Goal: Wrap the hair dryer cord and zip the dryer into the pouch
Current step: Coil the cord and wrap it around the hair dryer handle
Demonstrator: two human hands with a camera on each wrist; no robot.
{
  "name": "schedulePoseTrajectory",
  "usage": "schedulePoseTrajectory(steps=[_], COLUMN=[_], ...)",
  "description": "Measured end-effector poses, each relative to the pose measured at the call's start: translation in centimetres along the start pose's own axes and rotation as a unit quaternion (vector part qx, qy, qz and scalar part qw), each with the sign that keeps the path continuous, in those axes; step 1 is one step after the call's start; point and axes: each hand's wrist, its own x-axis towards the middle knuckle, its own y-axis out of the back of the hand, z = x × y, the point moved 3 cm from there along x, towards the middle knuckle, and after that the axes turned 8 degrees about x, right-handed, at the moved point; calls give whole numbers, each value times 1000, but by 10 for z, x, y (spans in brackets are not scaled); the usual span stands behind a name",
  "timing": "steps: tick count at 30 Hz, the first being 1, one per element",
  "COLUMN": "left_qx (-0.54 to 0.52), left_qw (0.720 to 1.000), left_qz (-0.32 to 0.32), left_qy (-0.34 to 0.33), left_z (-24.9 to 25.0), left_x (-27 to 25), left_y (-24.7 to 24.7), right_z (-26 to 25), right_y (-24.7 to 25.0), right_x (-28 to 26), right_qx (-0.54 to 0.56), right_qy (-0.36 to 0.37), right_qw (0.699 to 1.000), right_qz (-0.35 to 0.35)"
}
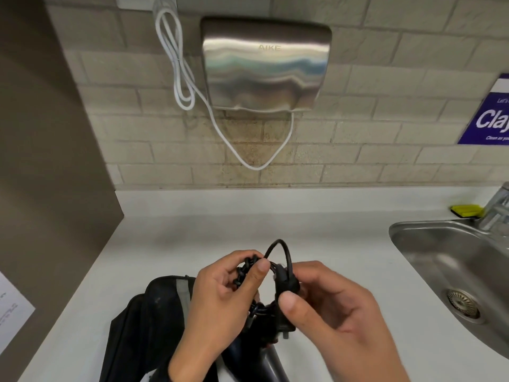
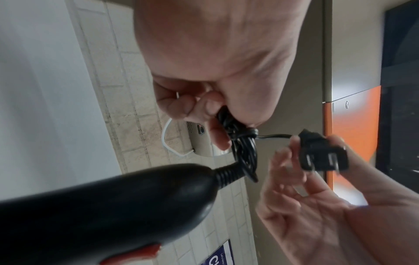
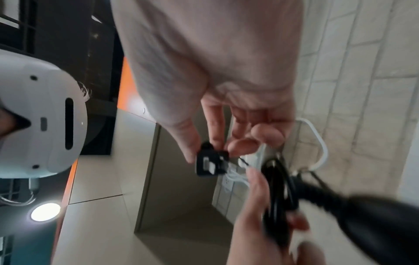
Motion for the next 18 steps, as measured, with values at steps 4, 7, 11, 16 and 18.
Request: schedulePoseTrajectory(steps=[4,7,11,16,18], left_qx=[19,21,29,28,19], left_qw=[1000,1000,1000,999,999], left_qz=[-11,-8,-3,-12,-23], left_qy=[-6,-3,-6,-18,-33], left_z=[-1,-1,-1,2,3], left_x=[0,-1,-1,-3,-4], left_y=[3,4,5,7,7], right_z=[-26,-31,-24,-9,0], right_y=[18,25,26,33,37], right_x=[4,6,8,18,25], right_qx=[-202,-343,-453,-466,-401], right_qy=[48,66,93,133,127], right_qw=[978,936,885,874,907], right_qz=[-13,-33,-52,-34,4])
